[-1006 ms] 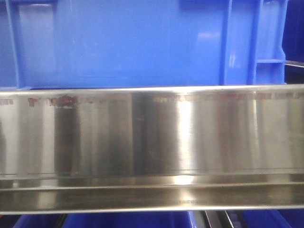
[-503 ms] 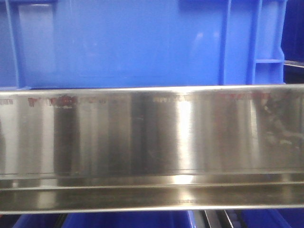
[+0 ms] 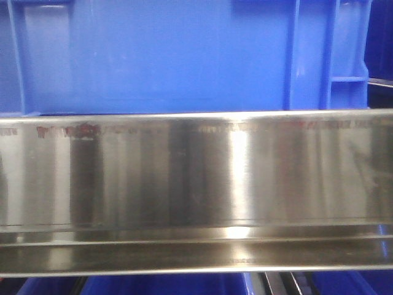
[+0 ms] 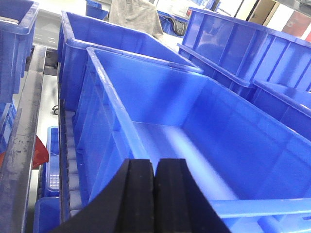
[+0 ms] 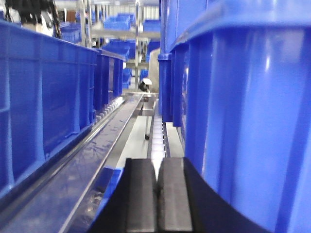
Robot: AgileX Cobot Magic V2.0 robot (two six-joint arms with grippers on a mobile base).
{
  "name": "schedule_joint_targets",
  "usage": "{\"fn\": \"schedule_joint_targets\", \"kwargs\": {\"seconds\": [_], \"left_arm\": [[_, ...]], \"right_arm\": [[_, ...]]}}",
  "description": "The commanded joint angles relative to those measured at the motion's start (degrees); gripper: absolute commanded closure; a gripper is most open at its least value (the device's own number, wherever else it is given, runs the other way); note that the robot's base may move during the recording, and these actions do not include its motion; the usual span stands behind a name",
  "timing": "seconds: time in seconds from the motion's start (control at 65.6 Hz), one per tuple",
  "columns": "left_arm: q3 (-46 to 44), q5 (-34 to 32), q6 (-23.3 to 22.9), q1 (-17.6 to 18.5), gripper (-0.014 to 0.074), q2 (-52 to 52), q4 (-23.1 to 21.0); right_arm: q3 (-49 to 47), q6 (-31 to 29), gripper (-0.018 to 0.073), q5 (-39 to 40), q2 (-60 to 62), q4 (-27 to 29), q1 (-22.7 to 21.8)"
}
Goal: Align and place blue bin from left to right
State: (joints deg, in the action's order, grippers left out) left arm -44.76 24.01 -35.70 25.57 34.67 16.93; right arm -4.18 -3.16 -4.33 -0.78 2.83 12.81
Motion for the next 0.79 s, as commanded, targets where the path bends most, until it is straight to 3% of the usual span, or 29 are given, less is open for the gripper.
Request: {"fn": "schedule_joint_targets", "kwargs": {"seconds": [0.0, 0.168, 0.381, 0.778], "left_arm": [[0.0, -1.2, 0.1, 0.3, 0.0707, -0.3, -0.2], [0.0, -1.4, 0.1, 0.3, 0.0707, -0.4, -0.2], [0.0, -1.4, 0.1, 0.3, 0.0707, -0.4, -0.2], [0.0, -1.4, 0.1, 0.3, 0.0707, -0.4, -0.2]], "right_arm": [[2.0, -0.4, 0.0725, 3.0, 0.8, 0.4, -0.4], [4.2, -0.4, 0.0725, 8.6, 0.8, 0.4, -0.4], [4.2, -0.4, 0.0725, 3.9, 0.8, 0.4, -0.4], [4.2, -0.4, 0.0725, 3.3, 0.8, 0.4, -0.4]]}}
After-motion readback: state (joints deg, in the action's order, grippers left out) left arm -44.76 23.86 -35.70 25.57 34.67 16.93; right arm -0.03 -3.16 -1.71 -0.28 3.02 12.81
